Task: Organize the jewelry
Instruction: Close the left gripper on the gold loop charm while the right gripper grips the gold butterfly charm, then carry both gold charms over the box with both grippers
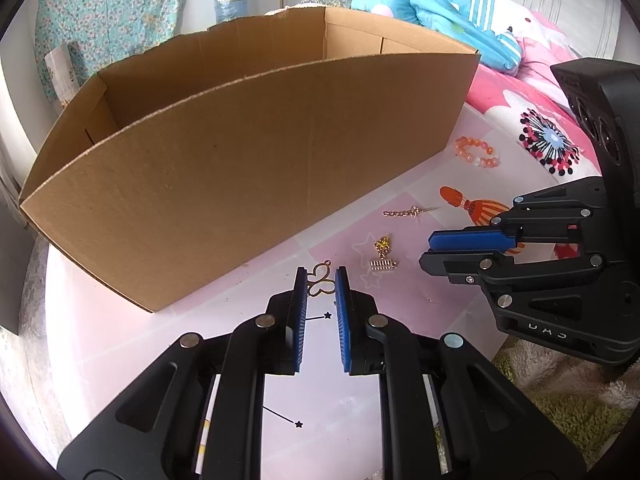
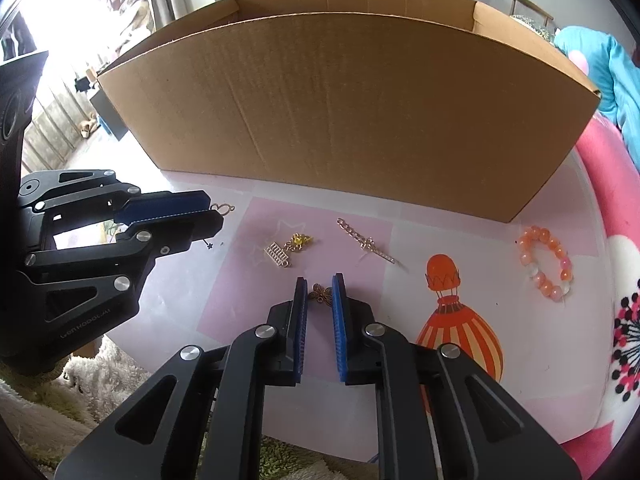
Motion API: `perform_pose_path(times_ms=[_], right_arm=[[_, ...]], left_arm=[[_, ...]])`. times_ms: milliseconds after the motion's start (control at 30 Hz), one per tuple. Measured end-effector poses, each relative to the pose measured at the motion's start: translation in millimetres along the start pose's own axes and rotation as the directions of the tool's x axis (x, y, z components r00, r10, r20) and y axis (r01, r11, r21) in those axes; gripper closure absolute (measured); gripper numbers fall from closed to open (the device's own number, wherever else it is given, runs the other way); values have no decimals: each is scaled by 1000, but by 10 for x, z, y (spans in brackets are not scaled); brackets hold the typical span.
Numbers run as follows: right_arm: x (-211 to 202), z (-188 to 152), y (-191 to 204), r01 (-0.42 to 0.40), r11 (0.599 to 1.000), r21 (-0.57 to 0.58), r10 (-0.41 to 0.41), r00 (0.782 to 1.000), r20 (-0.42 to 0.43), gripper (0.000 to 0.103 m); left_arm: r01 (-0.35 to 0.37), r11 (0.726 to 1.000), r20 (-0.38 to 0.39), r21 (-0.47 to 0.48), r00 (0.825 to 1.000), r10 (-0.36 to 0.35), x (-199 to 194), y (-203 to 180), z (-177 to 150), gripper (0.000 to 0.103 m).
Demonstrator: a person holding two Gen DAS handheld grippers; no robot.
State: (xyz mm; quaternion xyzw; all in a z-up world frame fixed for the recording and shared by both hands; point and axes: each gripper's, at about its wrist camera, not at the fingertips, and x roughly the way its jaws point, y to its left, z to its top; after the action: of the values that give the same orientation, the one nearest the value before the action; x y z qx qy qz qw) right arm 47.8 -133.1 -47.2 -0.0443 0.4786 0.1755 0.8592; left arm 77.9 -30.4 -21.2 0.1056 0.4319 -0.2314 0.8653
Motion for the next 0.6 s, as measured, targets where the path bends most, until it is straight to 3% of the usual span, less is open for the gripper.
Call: perform_pose_path(times_ms=[300, 367, 600], right_arm=[[-391, -3, -262, -5, 1000, 4, 5, 997, 79, 91], [-551, 14, -267, -1, 1000, -3, 1, 994, 112, 91], [-1143, 307, -415, -10, 1000, -17, 15, 959, 283, 91]], left_arm=[[-8, 1000, 25, 18, 1000, 7, -240, -95, 46, 90], [24, 1000, 48, 12, 999, -25, -391, -113, 99, 90], [97, 995, 178, 13, 979, -97, -931, -65, 462, 90]])
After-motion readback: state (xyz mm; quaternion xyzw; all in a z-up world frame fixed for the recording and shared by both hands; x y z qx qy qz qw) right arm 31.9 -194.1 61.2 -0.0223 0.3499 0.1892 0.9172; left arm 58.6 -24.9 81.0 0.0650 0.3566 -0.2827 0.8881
